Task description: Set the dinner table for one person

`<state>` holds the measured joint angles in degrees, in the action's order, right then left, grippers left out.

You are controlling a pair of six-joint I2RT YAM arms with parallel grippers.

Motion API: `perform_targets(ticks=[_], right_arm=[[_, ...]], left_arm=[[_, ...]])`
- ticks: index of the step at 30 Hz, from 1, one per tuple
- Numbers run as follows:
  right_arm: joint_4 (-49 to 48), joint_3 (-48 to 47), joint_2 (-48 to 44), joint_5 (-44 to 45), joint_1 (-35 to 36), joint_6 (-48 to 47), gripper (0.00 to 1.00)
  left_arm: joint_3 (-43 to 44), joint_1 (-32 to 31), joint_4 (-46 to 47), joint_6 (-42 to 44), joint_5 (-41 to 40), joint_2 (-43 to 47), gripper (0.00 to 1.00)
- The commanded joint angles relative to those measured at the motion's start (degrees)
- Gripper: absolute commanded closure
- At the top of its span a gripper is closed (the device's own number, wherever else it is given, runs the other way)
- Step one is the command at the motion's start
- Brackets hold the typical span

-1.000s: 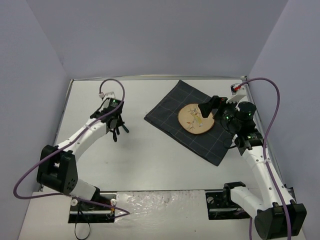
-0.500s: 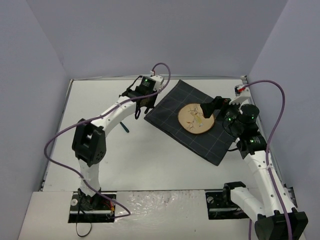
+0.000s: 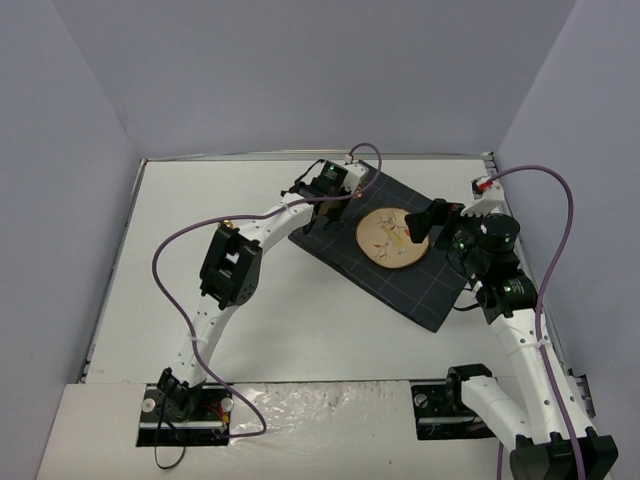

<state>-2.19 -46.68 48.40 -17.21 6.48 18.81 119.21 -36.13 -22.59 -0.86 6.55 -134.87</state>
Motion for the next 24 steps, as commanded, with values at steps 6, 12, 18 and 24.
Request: perform_targets(ticks=[6,12,18,24], right_arm=[[-1.7,-1.1,-0.2,2.0,0.5,-0.4,0.0],[-1.0,-1.1,-0.6,2.5,0.5,-0.5,0.0],[-0.6,-1.2,-0.5,3.1,0.5,-0.9,0.0],[-0.5,-1.3,-0.7,3.3,0.5,-1.0,0.0]], left_arm=[[8.2,-0.7,1.2,-1.6,0.3,-3.5,1.0],[11.5,0.4,-2.8,-2.1,-2.2,-7.8,1.0],[10.2,1.0,-3.4,-2.2,-4.4,-7.6,1.0],[8.6,1.4,-3.4,-2.8,-5.4,-7.0,1.0]])
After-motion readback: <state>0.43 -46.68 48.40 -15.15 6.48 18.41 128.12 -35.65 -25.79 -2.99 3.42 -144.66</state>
